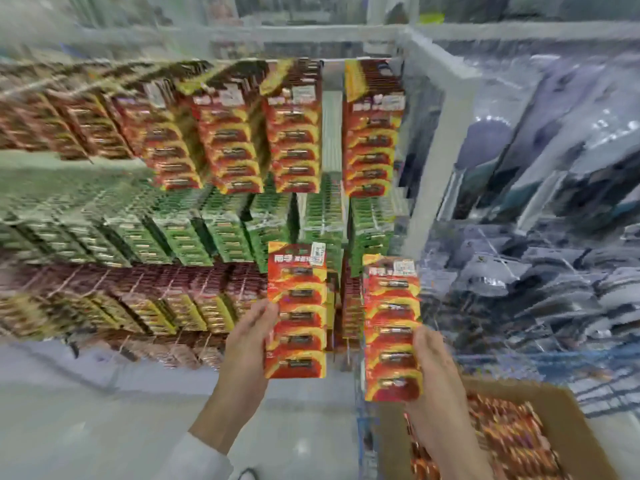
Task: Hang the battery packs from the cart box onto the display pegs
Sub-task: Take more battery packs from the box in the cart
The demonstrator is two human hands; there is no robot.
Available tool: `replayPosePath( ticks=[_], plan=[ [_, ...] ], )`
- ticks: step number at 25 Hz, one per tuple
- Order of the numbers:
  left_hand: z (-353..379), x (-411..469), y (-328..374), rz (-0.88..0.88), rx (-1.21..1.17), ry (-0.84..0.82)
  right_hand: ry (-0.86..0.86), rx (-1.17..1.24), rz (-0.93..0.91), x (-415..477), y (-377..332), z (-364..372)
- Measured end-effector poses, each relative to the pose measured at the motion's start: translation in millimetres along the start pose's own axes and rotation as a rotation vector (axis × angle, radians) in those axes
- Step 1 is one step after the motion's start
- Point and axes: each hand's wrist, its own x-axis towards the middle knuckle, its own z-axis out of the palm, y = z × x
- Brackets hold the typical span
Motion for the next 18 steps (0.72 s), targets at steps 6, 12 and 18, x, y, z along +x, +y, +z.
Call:
replayPosePath(
  ticks=[6, 12, 18],
  plan=[
    [-75, 23, 73, 0.125, -0.002, 0.064, -0.113, -0.184, -0.047, 13, 12, 112],
    [-138, 55, 124, 0.106, 0.003, 0.048, 0.002, -0.121, -0.092, 28, 39, 196],
    [-141, 87, 197, 0.269, 0.010, -0.085, 0.157, -0.101, -0.113, 26, 60, 236]
  ],
)
